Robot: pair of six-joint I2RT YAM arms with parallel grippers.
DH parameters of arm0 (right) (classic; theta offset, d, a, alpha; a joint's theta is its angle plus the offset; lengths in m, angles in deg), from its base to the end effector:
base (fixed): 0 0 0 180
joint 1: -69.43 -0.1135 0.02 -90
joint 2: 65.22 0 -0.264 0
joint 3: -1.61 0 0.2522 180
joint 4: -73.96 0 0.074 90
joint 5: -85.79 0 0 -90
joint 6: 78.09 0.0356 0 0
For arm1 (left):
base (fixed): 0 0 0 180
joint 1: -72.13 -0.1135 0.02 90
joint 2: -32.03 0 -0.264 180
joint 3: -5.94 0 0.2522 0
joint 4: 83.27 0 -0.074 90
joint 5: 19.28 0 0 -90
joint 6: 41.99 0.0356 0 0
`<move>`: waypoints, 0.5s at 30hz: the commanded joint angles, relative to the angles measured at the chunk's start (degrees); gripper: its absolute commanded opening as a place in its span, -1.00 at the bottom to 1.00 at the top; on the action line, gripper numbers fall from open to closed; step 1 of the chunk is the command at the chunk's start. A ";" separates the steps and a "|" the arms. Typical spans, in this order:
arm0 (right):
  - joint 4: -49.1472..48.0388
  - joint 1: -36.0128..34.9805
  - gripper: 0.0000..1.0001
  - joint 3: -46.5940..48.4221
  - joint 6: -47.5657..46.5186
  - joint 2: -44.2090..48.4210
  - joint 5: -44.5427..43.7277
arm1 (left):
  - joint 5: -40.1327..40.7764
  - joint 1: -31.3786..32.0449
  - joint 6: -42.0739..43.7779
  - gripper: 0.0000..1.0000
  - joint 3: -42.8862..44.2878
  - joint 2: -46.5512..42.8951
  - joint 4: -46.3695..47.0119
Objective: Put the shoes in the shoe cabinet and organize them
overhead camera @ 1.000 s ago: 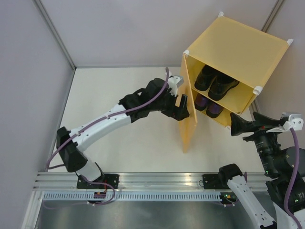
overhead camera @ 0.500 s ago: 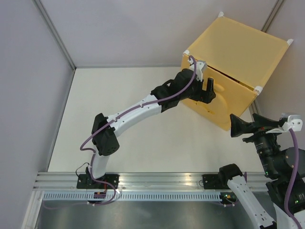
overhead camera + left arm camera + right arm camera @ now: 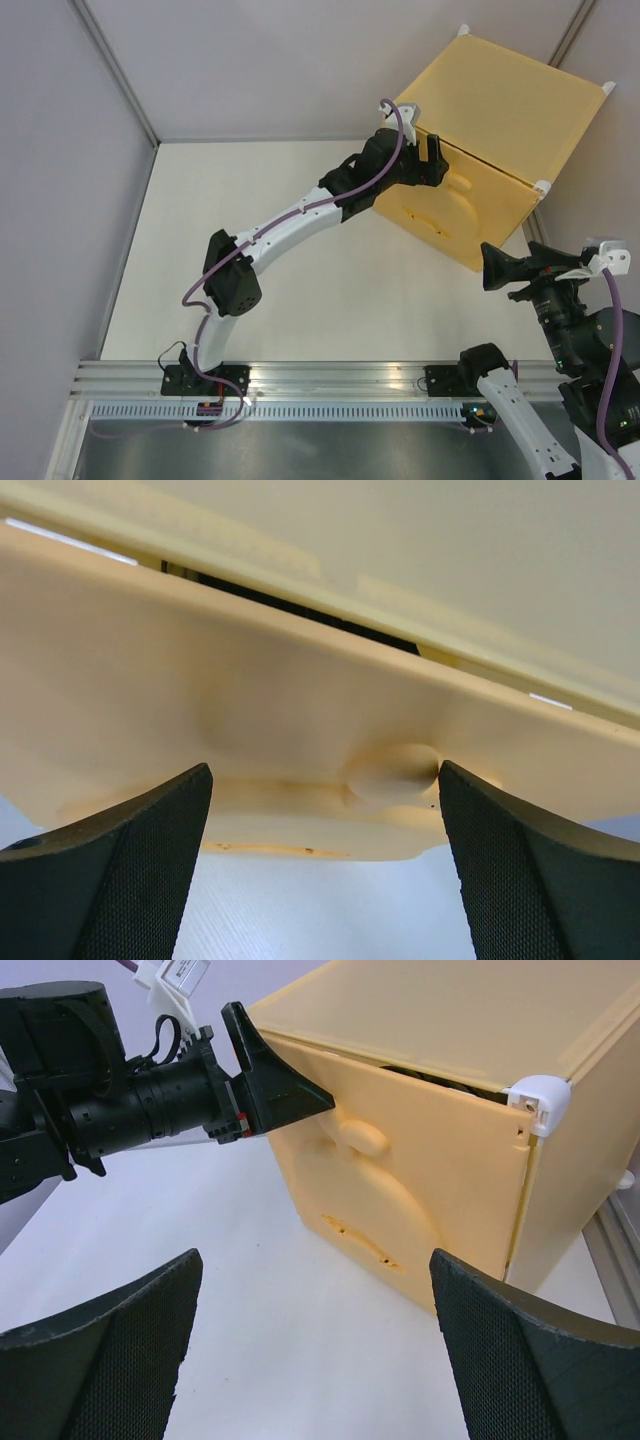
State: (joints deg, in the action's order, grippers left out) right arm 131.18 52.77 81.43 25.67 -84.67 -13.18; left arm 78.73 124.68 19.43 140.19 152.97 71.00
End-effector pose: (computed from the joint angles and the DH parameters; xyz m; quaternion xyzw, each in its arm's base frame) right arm 0.0061 -0.0040 0.4266 0.0394 0.6865 0.1381 0.7128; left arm 0.3127 -0.4002 0.3745 0.1187 0.7697 -0.3650 0.5101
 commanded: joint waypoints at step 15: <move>4.96 -0.30 0.96 4.33 0.13 1.25 -3.50 | 1.83 -0.70 -2.71 1.00 -4.90 -5.97 1.43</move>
State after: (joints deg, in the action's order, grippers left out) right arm 134.70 52.77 83.81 25.65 -84.03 -14.58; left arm 79.04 124.60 17.57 138.05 152.40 72.77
